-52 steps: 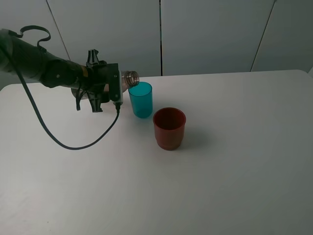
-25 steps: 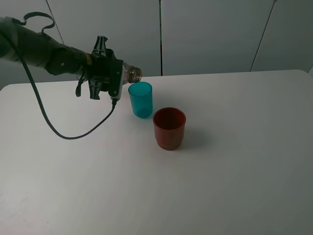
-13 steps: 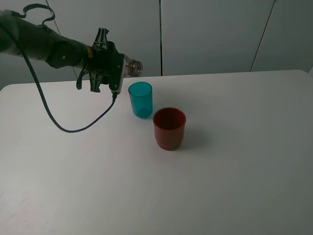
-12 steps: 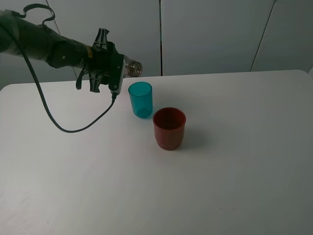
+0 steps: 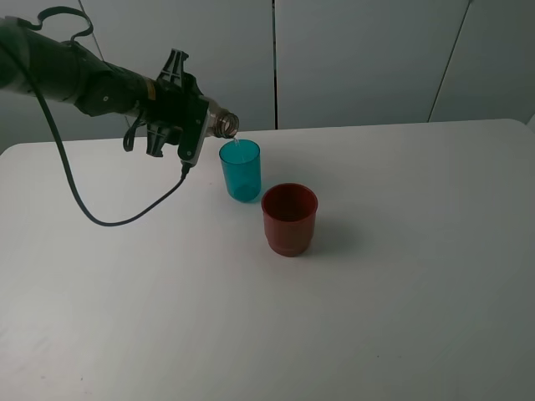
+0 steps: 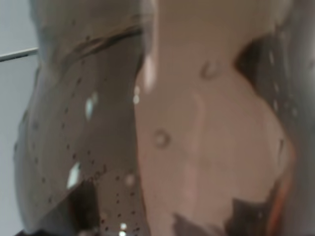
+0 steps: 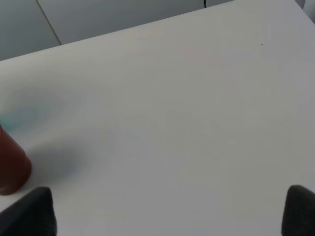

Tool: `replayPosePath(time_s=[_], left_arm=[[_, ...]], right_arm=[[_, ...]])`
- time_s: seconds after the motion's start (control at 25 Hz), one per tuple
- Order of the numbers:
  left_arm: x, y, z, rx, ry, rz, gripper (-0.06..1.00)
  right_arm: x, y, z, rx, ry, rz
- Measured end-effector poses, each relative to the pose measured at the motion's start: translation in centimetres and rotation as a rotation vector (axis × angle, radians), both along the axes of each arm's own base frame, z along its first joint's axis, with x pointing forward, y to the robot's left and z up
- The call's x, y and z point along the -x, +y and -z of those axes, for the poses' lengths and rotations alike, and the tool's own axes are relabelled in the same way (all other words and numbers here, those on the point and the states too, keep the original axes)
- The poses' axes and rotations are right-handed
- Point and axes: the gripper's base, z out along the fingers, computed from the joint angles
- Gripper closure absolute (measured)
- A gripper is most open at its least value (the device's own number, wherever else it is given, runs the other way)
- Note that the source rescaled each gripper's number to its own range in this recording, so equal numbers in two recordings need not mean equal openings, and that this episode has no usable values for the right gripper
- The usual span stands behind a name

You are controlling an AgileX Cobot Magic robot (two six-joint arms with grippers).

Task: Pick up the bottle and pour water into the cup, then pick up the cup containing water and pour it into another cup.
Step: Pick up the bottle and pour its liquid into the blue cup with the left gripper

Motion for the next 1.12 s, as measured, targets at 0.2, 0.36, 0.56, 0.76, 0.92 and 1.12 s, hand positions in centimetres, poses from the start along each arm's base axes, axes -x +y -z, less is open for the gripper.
replayPosePath(time_s=[0.2,0.36,0.56,0.76,0.92,1.12], left_arm=[[-0.15,0.45,0.00,-0.012,-0.004,-0.001,0.94],[-0.17,0.51,0.00,-0.027,-0.009,0.008,0.94],[-0.27,0.42,0.49,-0.026,-0.008,0.016,0.94],[-0.30,0.39,0.65,-0.029,-0.009,0.020,0.94],[-0.39,0.23,0.45,-0.028,-0.037,0.043,0.94],[-0.49,0.02,0.19,-0.019,-0.071,0.065,0.94]], right_arm=[[0.00,0.00,0.00,0.000,0.000,0.000],[0.00,0.00,0.00,0.000,0.000,0.000],[0.00,0.00,0.00,0.000,0.000,0.000],[0.00,0.00,0.00,0.000,0.000,0.000],[0.00,0.00,0.00,0.000,0.000,0.000],[0.00,0.00,0.00,0.000,0.000,0.000]])
